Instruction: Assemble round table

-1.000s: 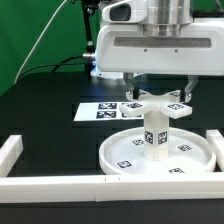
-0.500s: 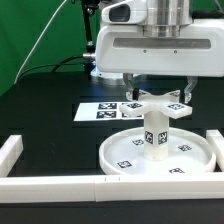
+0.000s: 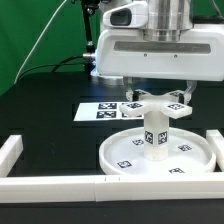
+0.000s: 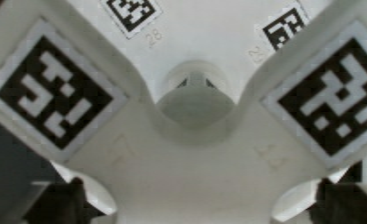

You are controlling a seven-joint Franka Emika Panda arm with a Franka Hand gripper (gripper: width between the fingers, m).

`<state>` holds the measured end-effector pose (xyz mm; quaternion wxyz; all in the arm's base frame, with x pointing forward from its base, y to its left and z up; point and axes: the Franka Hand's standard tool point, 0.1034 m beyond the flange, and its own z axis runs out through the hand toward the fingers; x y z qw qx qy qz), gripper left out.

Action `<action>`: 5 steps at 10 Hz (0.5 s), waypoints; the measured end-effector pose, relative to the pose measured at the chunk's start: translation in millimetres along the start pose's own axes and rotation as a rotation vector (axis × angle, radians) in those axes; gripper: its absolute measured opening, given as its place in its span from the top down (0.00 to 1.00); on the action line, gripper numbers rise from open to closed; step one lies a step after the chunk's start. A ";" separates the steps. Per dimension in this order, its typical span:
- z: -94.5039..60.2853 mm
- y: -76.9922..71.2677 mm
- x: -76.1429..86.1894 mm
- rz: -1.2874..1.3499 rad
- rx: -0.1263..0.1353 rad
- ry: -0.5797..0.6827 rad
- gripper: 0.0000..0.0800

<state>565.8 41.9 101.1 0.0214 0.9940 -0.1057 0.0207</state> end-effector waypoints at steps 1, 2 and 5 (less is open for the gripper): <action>0.0 0.7 0.0 0.024 -0.001 -0.001 0.43; -0.2 1.3 -0.2 0.025 -0.001 -0.002 0.43; 0.7 1.0 -0.8 0.276 -0.005 -0.003 0.45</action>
Offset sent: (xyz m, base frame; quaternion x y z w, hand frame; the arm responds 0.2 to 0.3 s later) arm 0.0000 0.0000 0.0000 0.0000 0.0000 0.1938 0.9810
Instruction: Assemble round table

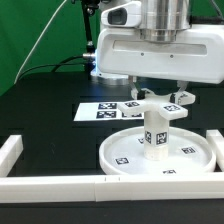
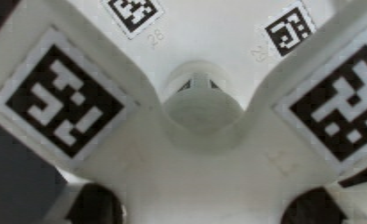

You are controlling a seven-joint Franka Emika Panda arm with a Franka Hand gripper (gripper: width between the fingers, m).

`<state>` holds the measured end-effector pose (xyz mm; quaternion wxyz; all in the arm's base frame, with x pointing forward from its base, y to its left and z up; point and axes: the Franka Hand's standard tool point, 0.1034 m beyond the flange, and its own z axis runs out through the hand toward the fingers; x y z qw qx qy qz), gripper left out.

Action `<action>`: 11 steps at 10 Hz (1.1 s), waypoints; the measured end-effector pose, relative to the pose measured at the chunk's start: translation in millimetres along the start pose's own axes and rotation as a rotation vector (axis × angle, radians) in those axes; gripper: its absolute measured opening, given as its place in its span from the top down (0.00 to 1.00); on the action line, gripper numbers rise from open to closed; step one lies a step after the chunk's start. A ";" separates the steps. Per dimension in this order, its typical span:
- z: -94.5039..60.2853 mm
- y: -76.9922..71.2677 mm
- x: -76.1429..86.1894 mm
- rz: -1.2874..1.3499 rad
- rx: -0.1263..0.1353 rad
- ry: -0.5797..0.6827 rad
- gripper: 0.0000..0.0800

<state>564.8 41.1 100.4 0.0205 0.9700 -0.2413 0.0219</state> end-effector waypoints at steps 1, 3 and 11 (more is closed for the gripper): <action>-0.2 -0.6 -0.4 0.098 -0.010 0.006 0.45; -0.1 -0.3 -0.5 0.277 -0.011 0.004 0.45; -26.5 -5.6 3.3 0.558 0.053 -0.008 0.20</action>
Offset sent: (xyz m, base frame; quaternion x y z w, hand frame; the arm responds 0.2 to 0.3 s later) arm 0.0083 0.0077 -0.0083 0.0020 0.0087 0.1956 0.9806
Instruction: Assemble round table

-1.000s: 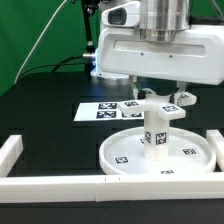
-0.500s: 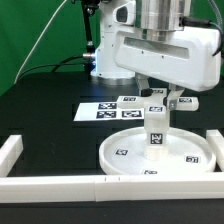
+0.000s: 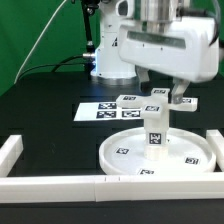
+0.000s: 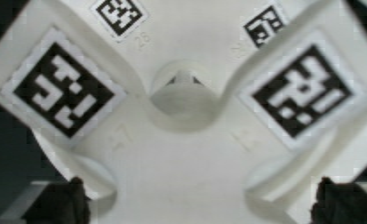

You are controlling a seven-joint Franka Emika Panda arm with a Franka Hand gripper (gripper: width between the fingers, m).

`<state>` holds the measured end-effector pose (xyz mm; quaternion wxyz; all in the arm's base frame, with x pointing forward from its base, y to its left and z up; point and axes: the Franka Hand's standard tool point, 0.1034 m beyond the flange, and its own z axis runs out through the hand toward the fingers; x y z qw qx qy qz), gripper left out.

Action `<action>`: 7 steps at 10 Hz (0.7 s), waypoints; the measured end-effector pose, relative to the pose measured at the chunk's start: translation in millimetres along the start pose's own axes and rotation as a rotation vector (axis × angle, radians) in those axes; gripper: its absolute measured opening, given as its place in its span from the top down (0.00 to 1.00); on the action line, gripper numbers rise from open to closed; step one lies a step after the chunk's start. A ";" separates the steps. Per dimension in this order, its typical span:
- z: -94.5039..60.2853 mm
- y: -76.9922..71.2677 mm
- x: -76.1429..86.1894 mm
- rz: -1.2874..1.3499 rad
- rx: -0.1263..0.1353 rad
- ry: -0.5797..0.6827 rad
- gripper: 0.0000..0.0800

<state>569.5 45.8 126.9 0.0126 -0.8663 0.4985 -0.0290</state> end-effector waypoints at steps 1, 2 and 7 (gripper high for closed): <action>-8.1 -0.6 1.2 -0.007 0.012 -0.006 0.20; -15.6 -1.7 2.4 -0.010 0.021 -0.012 0.19; -11.7 -0.8 1.2 -0.013 0.015 -0.011 0.19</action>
Offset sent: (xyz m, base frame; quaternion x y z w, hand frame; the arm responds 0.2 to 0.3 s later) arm 0.0000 0.0000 0.0000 0.0000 0.0000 0.0000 1.0000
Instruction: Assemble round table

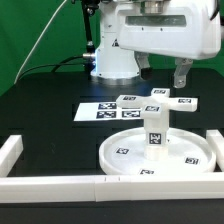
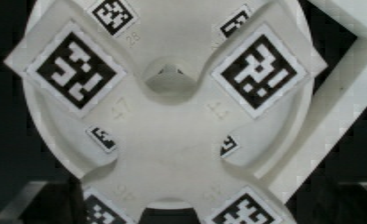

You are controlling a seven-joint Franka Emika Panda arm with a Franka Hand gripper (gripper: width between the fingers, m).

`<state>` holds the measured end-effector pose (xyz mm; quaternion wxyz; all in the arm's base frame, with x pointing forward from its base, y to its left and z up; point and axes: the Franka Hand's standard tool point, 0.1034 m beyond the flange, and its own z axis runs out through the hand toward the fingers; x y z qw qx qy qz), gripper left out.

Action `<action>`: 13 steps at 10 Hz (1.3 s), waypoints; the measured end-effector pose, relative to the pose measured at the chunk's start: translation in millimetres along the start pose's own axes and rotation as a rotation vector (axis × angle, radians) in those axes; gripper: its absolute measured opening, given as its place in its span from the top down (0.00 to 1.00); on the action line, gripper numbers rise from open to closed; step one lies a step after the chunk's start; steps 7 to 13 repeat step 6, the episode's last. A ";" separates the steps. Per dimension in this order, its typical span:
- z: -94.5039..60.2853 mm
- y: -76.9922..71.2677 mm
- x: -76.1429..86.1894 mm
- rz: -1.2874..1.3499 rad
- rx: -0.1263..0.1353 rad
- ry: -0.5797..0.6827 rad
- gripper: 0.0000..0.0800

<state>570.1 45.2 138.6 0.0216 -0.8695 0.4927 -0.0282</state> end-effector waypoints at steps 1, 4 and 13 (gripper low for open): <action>0.2 0.1 0.0 0.000 0.000 0.000 0.19; 1.1 0.5 -0.1 0.000 -0.002 0.000 0.19; 1.7 0.7 -0.2 0.000 -0.003 0.000 0.19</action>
Offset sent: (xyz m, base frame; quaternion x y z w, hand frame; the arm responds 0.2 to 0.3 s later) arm 0.0000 0.0000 0.0000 0.0000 0.0000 0.0000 1.0000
